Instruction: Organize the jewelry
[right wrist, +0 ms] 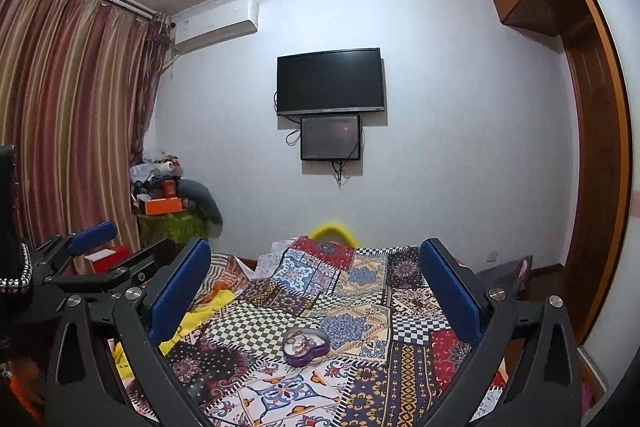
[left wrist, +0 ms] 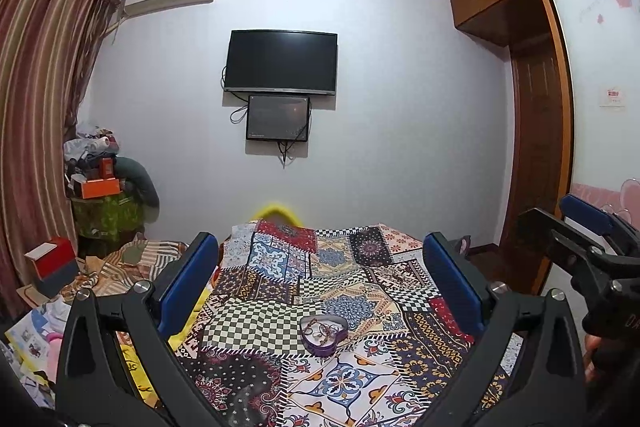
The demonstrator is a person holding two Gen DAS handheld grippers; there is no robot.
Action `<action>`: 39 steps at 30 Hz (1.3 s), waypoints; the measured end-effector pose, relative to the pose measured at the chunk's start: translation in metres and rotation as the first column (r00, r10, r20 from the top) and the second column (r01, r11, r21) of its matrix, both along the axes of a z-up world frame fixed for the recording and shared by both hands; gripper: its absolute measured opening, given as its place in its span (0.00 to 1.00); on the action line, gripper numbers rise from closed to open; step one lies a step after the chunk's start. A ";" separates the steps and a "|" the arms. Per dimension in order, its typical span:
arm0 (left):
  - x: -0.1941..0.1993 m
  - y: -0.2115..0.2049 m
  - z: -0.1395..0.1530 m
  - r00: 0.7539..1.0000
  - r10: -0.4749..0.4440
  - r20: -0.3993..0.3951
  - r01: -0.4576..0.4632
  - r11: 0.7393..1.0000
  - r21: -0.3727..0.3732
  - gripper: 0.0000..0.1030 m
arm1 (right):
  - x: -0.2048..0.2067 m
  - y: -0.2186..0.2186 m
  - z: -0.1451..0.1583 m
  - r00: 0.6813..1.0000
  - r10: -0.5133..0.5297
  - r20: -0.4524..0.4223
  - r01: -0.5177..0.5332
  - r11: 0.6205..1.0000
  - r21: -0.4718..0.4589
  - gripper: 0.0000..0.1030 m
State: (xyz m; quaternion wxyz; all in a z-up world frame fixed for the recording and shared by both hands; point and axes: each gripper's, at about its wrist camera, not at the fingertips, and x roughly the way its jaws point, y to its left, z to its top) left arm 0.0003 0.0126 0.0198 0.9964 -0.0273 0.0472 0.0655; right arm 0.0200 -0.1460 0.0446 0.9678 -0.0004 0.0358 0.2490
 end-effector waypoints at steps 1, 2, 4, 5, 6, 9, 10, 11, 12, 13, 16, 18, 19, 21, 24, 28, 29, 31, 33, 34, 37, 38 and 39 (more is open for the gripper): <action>0.000 -0.001 0.000 1.000 -0.001 -0.001 0.001 1.000 0.001 1.00 | 0.000 -0.001 0.000 1.000 0.000 -0.002 0.000 1.000 0.001 1.00; 0.000 -0.001 0.000 1.000 -0.002 -0.002 0.002 1.000 0.003 1.00 | 0.000 -0.001 0.000 1.000 0.000 -0.004 0.000 1.000 0.002 1.00; 0.000 -0.002 0.000 1.000 -0.004 -0.002 0.004 1.000 0.005 1.00 | 0.001 -0.002 0.001 1.000 0.002 -0.008 -0.002 1.000 0.005 1.00; 0.000 -0.002 0.000 1.000 -0.006 -0.002 0.006 1.000 0.005 1.00 | 0.001 -0.002 0.000 1.000 0.000 -0.010 0.000 1.000 0.005 1.00; 0.000 -0.002 0.000 1.000 -0.007 -0.002 0.007 1.000 0.005 1.00 | 0.001 -0.002 0.001 1.000 -0.001 -0.011 0.001 1.000 0.005 1.00; 0.000 -0.002 -0.001 1.000 -0.017 -0.005 0.017 1.000 0.002 1.00 | 0.001 -0.003 0.000 1.000 -0.002 -0.016 0.002 1.000 0.005 1.00; 0.000 -0.002 -0.001 1.000 -0.019 -0.008 0.019 1.000 0.001 1.00 | 0.001 -0.003 0.000 1.000 -0.003 -0.017 0.003 1.000 0.005 1.00; 0.000 -0.002 -0.001 1.000 -0.021 -0.009 0.021 1.000 0.001 1.00 | 0.001 -0.003 0.000 1.000 -0.004 -0.019 0.005 1.000 0.005 1.00; 0.000 -0.002 -0.001 1.000 -0.025 -0.011 0.025 1.000 0.000 1.00 | 0.001 -0.004 0.000 1.000 -0.005 -0.020 0.006 1.000 0.005 1.00; 0.001 -0.001 -0.001 0.999 -0.031 -0.013 0.031 1.000 -0.001 1.00 | 0.001 -0.004 0.000 1.000 -0.006 -0.022 0.007 1.000 0.005 1.00; 0.001 -0.001 -0.001 0.999 -0.038 -0.017 0.038 0.999 -0.002 1.00 | 0.002 -0.005 0.001 1.000 -0.006 -0.026 0.006 1.000 0.008 1.00; 0.001 -0.001 -0.001 0.999 -0.040 -0.017 0.040 0.999 -0.002 1.00 | 0.002 -0.005 0.001 1.000 -0.007 -0.025 0.007 1.000 0.009 1.00; 0.001 -0.001 -0.001 0.999 -0.040 -0.018 0.040 0.999 -0.004 1.00 | 0.002 -0.005 0.001 1.000 -0.009 -0.025 0.009 1.000 0.010 1.00; 0.001 0.000 -0.001 0.999 -0.041 -0.019 0.041 0.999 -0.007 1.00 | 0.002 -0.006 0.000 1.000 -0.009 -0.027 0.009 1.000 0.011 1.00; 0.001 0.001 -0.002 0.999 -0.042 -0.021 0.041 0.999 -0.014 1.00 | 0.002 -0.006 0.000 1.000 -0.010 -0.029 0.011 1.000 0.013 1.00; 0.003 0.002 -0.003 0.999 -0.042 -0.030 0.041 0.999 -0.024 1.00 | 0.004 -0.006 -0.001 0.999 -0.009 -0.035 0.010 1.000 0.008 1.00; 0.003 0.003 -0.004 0.999 -0.041 -0.030 0.040 0.999 -0.025 1.00 | 0.005 -0.006 -0.002 0.999 -0.010 -0.036 0.010 1.000 0.007 1.00; 0.004 0.004 -0.005 0.998 -0.044 -0.033 0.043 0.999 -0.029 1.00 | 0.007 -0.006 -0.003 0.999 -0.013 -0.041 0.013 1.000 0.005 1.00; 0.006 0.005 -0.007 0.999 -0.041 -0.035 0.040 0.999 -0.029 1.00 | 0.007 -0.005 -0.003 0.999 -0.012 -0.047 0.012 1.000 0.005 1.00; 0.006 0.005 -0.007 0.999 -0.040 -0.036 0.039 0.999 -0.027 1.00 | 0.008 -0.005 -0.004 0.999 -0.012 -0.050 0.012 1.000 0.004 1.00; 0.008 0.007 -0.010 0.999 -0.036 -0.039 0.035 0.999 -0.022 1.00 | 0.012 -0.003 -0.007 0.998 -0.013 -0.060 0.013 1.000 0.000 1.00; 0.010 0.007 -0.011 0.998 -0.037 -0.042 0.036 0.999 -0.021 1.00 | 0.013 -0.003 -0.008 0.998 -0.012 -0.064 0.012 1.000 0.001 1.00; 0.011 0.007 -0.012 0.999 -0.034 -0.043 0.033 0.999 -0.019 1.00 | 0.015 -0.002 -0.009 0.998 -0.011 -0.069 0.011 1.000 0.000 1.00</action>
